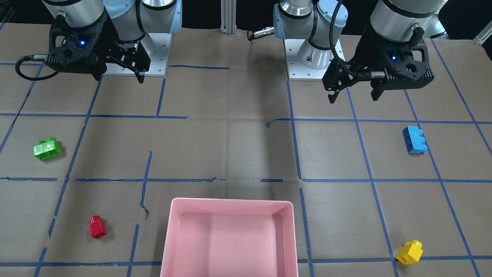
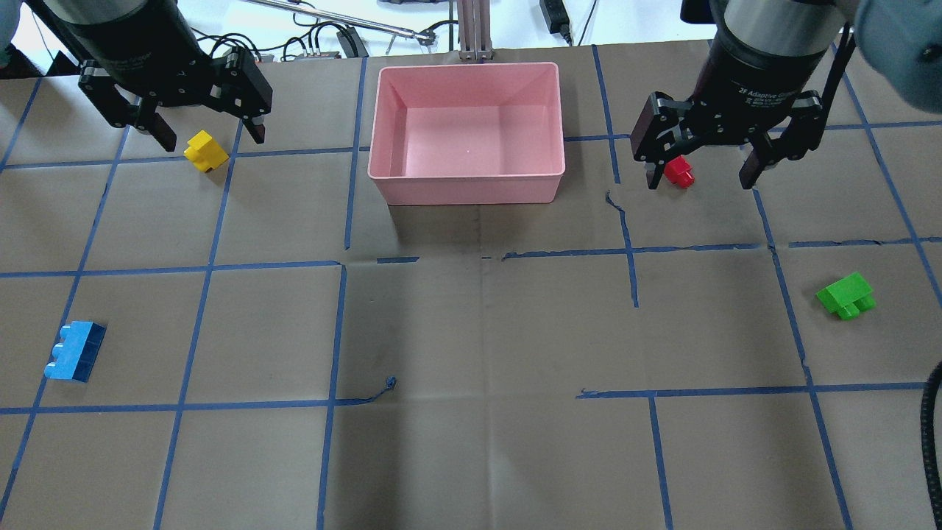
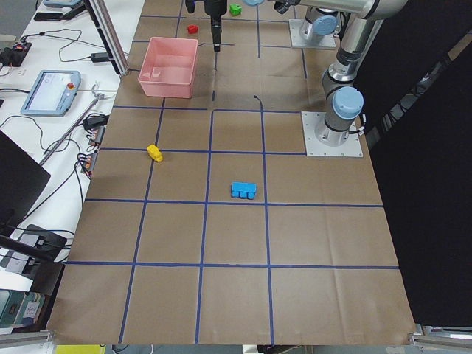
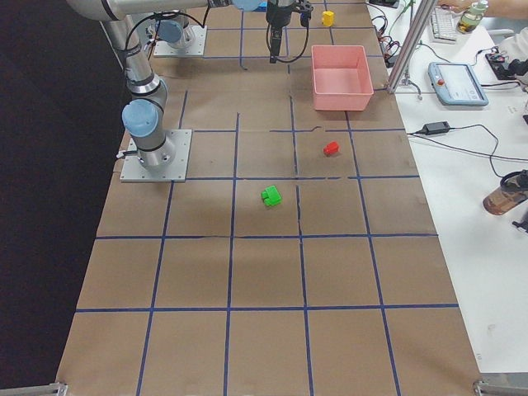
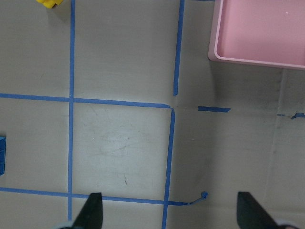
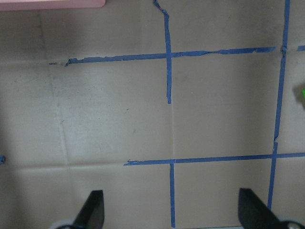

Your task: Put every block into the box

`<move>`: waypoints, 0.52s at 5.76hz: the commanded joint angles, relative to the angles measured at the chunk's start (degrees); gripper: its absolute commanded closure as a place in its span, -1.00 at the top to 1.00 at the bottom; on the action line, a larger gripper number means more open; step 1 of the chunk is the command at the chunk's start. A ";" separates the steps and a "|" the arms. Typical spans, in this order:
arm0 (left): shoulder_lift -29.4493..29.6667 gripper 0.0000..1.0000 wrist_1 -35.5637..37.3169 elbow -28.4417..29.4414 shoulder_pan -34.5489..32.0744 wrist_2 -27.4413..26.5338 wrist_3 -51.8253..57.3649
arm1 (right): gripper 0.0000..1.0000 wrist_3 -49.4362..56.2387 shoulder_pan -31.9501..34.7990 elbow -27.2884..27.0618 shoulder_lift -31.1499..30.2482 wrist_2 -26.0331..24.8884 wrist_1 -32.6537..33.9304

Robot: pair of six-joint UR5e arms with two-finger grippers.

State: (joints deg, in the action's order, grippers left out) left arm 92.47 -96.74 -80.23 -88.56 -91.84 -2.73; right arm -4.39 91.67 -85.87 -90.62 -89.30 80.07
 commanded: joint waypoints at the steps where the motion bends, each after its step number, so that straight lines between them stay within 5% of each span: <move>1: -0.62 0.98 -0.11 -0.27 -0.04 0.17 0.10 | 0.99 0.00 0.00 0.00 0.00 0.00 0.00; 3: -0.18 0.99 0.32 -0.27 0.05 0.08 0.27 | 0.99 0.00 0.00 0.00 0.00 0.09 0.00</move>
State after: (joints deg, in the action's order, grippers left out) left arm 92.21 -96.63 -80.50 -88.58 -91.70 -2.55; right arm -4.39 91.67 -85.87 -90.62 -89.27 80.07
